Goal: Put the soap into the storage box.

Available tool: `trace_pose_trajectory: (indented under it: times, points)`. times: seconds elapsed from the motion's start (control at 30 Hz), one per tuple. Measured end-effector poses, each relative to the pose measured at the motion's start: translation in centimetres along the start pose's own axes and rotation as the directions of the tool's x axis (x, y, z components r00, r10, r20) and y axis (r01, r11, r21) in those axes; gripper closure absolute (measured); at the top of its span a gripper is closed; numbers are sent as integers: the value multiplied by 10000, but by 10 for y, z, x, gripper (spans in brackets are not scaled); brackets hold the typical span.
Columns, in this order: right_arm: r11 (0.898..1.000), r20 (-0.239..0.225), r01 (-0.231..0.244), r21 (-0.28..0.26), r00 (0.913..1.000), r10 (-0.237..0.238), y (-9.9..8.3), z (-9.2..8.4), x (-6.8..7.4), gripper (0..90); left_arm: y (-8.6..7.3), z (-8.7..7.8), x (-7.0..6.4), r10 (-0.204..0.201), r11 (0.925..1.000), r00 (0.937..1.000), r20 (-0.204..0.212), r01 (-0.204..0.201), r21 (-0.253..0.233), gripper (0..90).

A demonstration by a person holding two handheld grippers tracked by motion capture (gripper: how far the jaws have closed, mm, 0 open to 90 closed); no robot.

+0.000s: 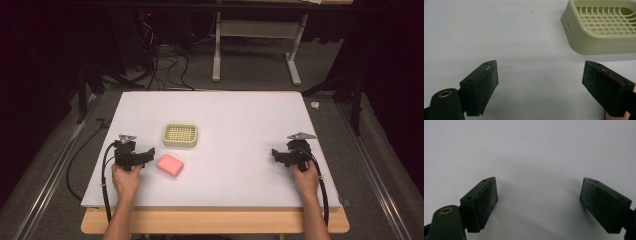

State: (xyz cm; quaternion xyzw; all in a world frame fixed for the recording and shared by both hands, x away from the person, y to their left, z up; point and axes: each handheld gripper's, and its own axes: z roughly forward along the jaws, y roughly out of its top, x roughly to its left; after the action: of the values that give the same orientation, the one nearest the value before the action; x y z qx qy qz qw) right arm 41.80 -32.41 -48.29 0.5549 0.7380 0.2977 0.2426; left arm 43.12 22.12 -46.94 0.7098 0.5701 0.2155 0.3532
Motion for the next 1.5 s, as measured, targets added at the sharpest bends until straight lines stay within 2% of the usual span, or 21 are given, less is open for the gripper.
trace_pose_trajectory:
  times: [0.33, 0.47, 0.7, 0.87, 1.13, 1.5]
  points:
    - [10000, 6, -9, 5, 10000, 9, 0, 0, 0, 153, 1, -12, -8, 144, 9995, 9990, 429, -133, -269, 144]
    - [10000, 4, -2, 3, 10000, 2, 0, 0, 0, 153, 1, -16, -12, 264, 9995, 9978, 607, -254, -169, 146]
    - [10000, 8, 21, -7, 10000, -21, 0, 0, 0, 153, 1, -23, -19, 424, 9987, 9958, 809, -398, -325, 144]
    - [10000, 17, 26, -10, 10000, -26, 0, 0, 0, 153, -1, -28, -27, 802, 9966, 9924, 936, -779, -279, 140]
    - [10000, 15, 25, -9, 10000, -25, 0, 0, 0, 153, -2, -35, -41, 1110, 9933, 9862, 1225, -1063, -445, 137]
    - [10000, 19, 23, -8, 10000, -23, 0, 0, 0, 153, -4, -37, -54, 1543, 9880, 9751, 1592, -1516, -289, 115]
